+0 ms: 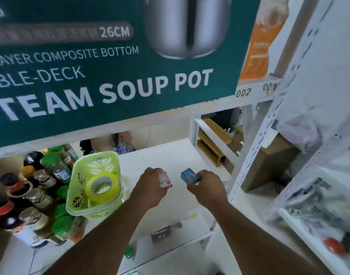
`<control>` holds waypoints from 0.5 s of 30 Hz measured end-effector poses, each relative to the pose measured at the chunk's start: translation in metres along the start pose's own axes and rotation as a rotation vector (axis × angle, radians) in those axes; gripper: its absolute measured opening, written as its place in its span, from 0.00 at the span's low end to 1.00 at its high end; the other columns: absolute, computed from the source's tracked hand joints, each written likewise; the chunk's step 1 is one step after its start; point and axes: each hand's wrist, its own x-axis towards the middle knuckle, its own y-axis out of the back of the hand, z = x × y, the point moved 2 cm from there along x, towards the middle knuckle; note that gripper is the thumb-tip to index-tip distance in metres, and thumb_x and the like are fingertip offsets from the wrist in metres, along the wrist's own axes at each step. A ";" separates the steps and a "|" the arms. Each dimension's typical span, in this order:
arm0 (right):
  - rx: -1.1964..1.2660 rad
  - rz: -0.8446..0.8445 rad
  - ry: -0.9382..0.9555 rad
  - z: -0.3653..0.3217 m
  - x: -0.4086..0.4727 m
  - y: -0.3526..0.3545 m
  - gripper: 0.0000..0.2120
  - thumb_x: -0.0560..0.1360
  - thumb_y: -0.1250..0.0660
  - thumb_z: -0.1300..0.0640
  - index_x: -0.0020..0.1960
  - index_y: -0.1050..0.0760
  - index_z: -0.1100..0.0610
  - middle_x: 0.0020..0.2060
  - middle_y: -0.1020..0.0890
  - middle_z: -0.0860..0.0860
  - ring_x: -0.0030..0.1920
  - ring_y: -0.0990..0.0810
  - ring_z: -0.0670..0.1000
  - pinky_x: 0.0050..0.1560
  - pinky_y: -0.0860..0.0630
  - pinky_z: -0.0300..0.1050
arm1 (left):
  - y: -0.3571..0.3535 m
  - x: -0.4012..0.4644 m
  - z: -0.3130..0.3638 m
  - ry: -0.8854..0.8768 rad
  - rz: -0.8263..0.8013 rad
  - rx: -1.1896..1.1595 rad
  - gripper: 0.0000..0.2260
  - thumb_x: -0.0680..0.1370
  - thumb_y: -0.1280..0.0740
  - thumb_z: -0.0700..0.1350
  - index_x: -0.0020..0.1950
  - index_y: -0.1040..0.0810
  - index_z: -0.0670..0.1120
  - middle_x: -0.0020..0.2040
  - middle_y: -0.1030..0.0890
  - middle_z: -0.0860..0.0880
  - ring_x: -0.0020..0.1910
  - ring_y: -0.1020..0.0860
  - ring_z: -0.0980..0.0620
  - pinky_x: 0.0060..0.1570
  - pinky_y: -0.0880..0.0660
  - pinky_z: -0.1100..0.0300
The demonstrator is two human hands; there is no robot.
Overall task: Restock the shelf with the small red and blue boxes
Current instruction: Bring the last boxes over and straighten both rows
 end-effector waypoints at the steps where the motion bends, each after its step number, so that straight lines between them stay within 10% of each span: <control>1: 0.002 0.021 -0.016 0.004 -0.009 0.008 0.13 0.71 0.30 0.48 0.49 0.20 0.56 0.42 0.17 0.52 0.40 0.18 0.51 0.43 0.18 0.49 | 0.000 -0.004 0.008 -0.023 -0.019 -0.008 0.25 0.72 0.26 0.47 0.67 0.27 0.47 0.58 0.26 0.46 0.58 0.24 0.48 0.59 0.27 0.58; 15: 0.012 0.292 -0.299 0.104 -0.130 0.147 0.11 0.68 0.29 0.47 0.48 0.18 0.51 0.41 0.16 0.49 0.37 0.18 0.50 0.39 0.17 0.51 | -0.034 -0.070 0.183 -0.434 -0.294 0.051 0.28 0.75 0.31 0.59 0.73 0.33 0.54 0.61 0.29 0.51 0.61 0.24 0.50 0.56 0.24 0.57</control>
